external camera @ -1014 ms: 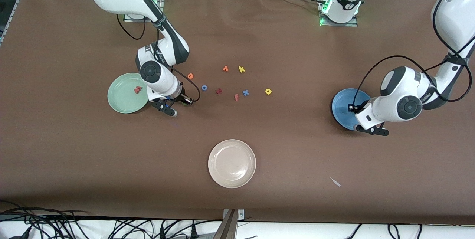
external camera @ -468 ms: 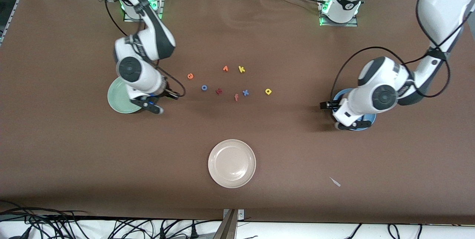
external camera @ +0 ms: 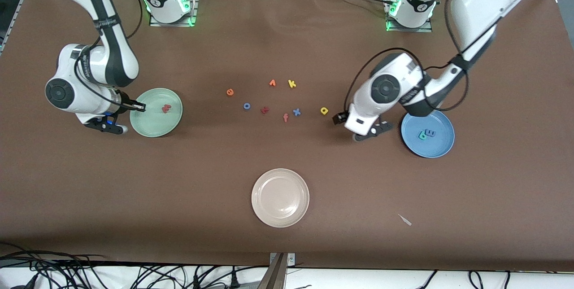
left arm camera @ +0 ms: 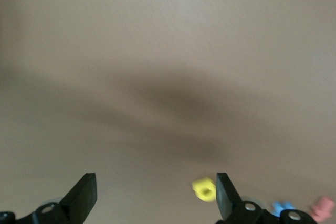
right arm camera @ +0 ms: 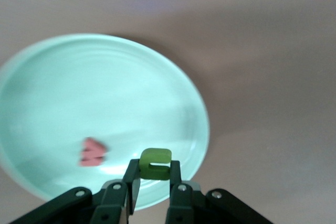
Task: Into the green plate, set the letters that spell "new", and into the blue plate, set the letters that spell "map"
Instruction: 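Place the green c on the green plate with the right gripper, then grasp the yellow d with the left gripper while the right gripper reaches the e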
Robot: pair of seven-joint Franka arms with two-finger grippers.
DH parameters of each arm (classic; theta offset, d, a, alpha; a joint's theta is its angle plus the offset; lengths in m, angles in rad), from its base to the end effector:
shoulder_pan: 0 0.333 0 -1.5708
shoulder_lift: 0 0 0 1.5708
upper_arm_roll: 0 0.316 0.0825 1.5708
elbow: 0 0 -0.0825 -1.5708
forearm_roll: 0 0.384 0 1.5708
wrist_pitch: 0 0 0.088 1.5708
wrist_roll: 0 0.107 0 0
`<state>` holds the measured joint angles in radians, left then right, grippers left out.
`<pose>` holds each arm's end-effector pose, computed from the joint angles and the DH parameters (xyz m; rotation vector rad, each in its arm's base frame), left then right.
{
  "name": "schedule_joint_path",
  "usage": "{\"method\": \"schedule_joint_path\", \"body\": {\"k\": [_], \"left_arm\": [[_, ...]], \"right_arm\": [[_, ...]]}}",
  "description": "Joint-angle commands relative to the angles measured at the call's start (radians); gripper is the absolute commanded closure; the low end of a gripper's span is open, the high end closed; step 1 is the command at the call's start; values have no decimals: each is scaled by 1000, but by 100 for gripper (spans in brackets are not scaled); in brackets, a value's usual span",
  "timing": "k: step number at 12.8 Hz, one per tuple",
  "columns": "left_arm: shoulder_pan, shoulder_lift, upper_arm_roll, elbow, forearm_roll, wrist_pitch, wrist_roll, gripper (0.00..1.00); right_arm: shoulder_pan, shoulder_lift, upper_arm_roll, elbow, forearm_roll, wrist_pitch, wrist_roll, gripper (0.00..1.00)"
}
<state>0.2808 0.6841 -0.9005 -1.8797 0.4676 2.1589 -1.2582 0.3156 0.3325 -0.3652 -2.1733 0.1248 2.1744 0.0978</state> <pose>0.5312 -0.3153 0.2505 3.0405 0.6674 -0.2818 0.5260 -0.0242 0.2261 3.0499 -0.3585 -0.4700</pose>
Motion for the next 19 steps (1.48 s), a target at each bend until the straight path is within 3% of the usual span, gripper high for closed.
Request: {"method": "schedule_joint_path", "body": {"k": [1, 2, 3, 4, 7, 9, 13, 16, 18, 19], "left_arm": [[-90, 21, 41, -13, 12, 99, -182, 0], [-139, 23, 85, -13, 20, 134, -214, 0], [-199, 26, 141, -13, 41, 156, -260, 0], [-251, 40, 185, -13, 60, 179, -295, 0], [-298, 52, 221, -15, 78, 208, -346, 0], [-307, 63, 222, -15, 80, 210, -381, 11], [-318, 75, 227, -15, 112, 210, -429, 35], [-318, 78, 227, -16, 112, 210, -435, 55], [-318, 78, 229, -15, 112, 210, -435, 72], [-318, 78, 230, -15, 112, 208, -435, 81]], "right_arm": [[17, 17, 8, -22, 45, 36, -29, 75], [16, 28, 8, -22, 47, 39, -32, 73], [17, 28, 8, -20, 52, 36, -26, 42], [16, 28, 8, -19, 53, 30, -26, 0], [22, -15, 12, -5, 53, -48, -12, 0], [29, -71, 32, -3, 53, -102, 51, 0], [30, -145, 173, -8, 53, -131, 169, 0], [30, -194, 313, -31, 52, -104, 227, 0], [30, -239, 466, -132, 47, 66, 389, 0], [31, -237, 507, -158, 45, 144, 477, 0]]}}
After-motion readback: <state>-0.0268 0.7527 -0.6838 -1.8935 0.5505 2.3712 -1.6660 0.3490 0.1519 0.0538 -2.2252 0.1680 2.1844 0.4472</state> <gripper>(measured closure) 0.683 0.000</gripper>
